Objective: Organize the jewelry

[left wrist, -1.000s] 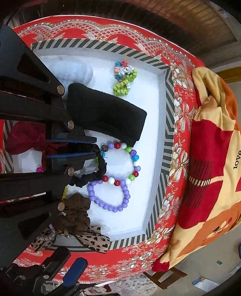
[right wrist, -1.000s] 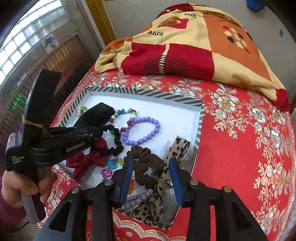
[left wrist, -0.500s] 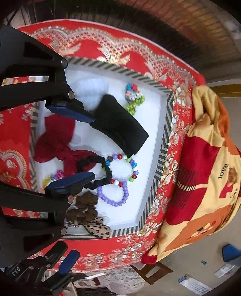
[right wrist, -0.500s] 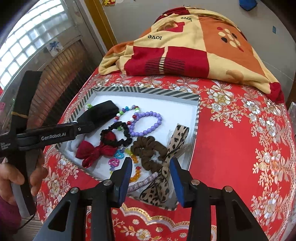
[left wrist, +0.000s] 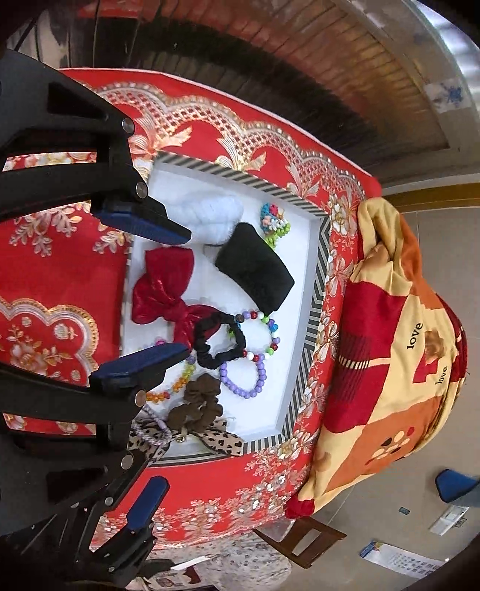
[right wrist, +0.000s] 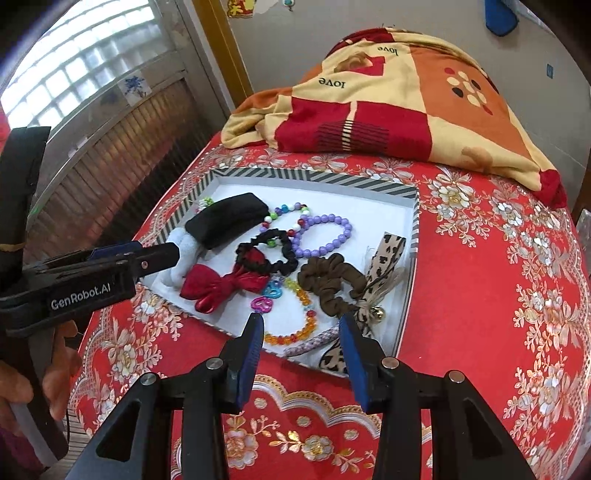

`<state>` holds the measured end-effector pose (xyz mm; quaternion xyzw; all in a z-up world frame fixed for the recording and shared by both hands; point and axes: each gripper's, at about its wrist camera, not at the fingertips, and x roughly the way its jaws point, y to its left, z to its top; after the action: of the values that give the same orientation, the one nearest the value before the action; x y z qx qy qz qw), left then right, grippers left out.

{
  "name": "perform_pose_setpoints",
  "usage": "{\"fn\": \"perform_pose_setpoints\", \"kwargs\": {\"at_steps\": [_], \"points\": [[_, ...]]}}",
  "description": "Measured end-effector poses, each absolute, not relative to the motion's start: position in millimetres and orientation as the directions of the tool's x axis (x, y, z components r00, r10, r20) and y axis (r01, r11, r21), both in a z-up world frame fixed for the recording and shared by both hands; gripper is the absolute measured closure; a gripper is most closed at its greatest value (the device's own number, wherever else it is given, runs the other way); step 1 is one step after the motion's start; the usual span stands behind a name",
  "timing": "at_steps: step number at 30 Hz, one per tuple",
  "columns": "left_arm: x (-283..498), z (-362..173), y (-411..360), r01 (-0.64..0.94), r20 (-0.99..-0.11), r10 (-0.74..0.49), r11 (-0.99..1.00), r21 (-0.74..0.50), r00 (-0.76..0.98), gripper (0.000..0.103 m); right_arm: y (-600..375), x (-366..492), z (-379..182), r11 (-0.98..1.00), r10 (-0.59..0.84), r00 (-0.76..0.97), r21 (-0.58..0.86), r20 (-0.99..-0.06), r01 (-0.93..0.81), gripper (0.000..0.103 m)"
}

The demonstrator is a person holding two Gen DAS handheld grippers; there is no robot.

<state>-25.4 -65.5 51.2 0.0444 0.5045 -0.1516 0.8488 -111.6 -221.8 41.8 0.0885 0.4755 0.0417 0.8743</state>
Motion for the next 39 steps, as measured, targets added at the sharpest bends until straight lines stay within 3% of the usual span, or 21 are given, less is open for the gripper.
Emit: {"fn": "perform_pose_setpoints", "kwargs": {"at_steps": [4, 6, 7, 39], "points": [[-37, 57, -60, 0.283, -0.862, -0.206, 0.956, -0.076, 0.464, 0.048, -216, -118, 44, 0.981, 0.152, 0.555, 0.194, -0.818, 0.017, 0.058], [-44, 60, -56, 0.273, -0.855, -0.198, 0.96, -0.07, 0.479, 0.048, -213, -122, 46, 0.979, 0.159, 0.561, 0.203, -0.812, 0.016, 0.046], [-46, 62, -55, 0.269, -0.853, -0.195, 0.961, -0.068, 0.484, 0.048, -212, -123, 47, 0.979, 0.161, 0.565, 0.205, -0.809, 0.014, 0.045], [-89, 90, -41, 0.228, -0.803, -0.156, 0.973, -0.026, 0.576, 0.048, -199, -151, 76, 0.988, 0.109, 0.611, 0.152, -0.784, 0.019, 0.044]]}}
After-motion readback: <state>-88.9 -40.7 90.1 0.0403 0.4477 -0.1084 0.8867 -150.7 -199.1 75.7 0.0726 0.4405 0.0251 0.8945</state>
